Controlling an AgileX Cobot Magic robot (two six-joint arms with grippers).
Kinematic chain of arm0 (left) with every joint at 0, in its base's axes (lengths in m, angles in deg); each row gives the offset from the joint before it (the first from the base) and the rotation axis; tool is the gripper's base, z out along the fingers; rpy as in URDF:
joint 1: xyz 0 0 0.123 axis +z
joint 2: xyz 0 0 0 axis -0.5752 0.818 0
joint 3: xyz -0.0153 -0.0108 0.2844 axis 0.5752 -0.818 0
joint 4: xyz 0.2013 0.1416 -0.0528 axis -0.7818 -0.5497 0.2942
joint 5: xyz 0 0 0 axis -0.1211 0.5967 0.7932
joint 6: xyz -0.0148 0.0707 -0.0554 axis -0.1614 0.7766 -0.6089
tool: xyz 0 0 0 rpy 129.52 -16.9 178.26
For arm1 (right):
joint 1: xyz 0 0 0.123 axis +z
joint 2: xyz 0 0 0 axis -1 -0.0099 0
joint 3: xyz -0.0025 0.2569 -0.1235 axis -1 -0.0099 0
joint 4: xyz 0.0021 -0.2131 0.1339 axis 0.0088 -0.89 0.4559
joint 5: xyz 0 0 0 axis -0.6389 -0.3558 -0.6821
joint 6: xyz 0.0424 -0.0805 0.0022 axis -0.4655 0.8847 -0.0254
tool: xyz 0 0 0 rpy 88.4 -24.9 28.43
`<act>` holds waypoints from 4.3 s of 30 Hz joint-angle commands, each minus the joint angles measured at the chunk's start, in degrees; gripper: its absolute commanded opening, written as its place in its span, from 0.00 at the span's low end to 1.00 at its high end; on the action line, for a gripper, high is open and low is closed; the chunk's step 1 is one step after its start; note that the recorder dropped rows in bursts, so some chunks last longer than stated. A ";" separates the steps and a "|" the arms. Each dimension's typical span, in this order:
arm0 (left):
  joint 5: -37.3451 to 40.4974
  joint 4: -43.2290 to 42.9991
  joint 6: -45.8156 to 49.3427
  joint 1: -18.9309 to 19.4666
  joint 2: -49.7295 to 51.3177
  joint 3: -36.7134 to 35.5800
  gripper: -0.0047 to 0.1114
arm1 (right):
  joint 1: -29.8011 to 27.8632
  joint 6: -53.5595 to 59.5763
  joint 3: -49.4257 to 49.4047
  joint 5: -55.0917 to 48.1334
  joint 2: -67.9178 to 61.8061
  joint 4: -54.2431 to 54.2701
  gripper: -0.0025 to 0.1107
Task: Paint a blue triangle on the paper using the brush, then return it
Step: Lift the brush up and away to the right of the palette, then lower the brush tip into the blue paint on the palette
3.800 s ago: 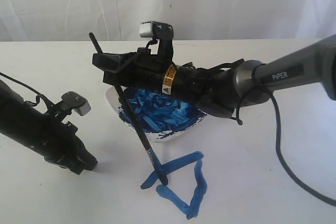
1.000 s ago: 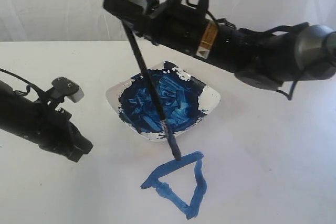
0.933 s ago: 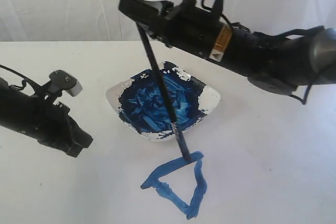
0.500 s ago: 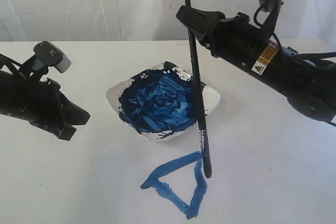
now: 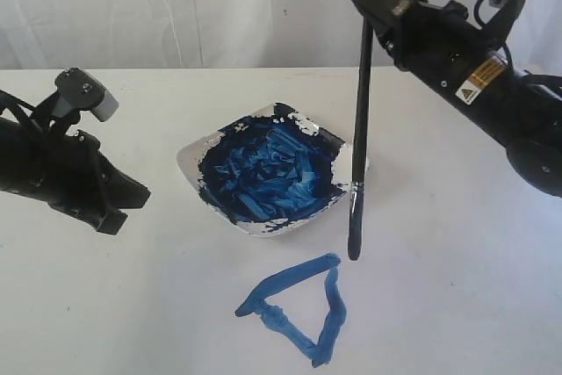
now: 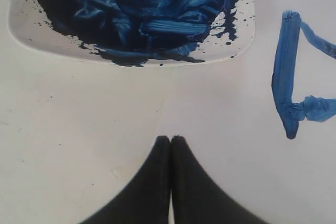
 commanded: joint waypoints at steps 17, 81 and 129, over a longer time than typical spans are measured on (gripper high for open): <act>0.90 12.27 -0.03 -0.05 -0.54 -0.32 0.04 | -3.73 -6.90 -0.26 0.97 0.10 12.18 0.02; 3.66 13.88 0.21 -0.05 -0.54 -0.32 0.04 | -2.80 -25.29 42.70 -20.47 -39.95 13.47 0.02; 3.66 13.88 0.21 -0.05 -0.54 -0.32 0.04 | 3.88 -16.20 42.70 -24.60 -39.95 18.77 0.02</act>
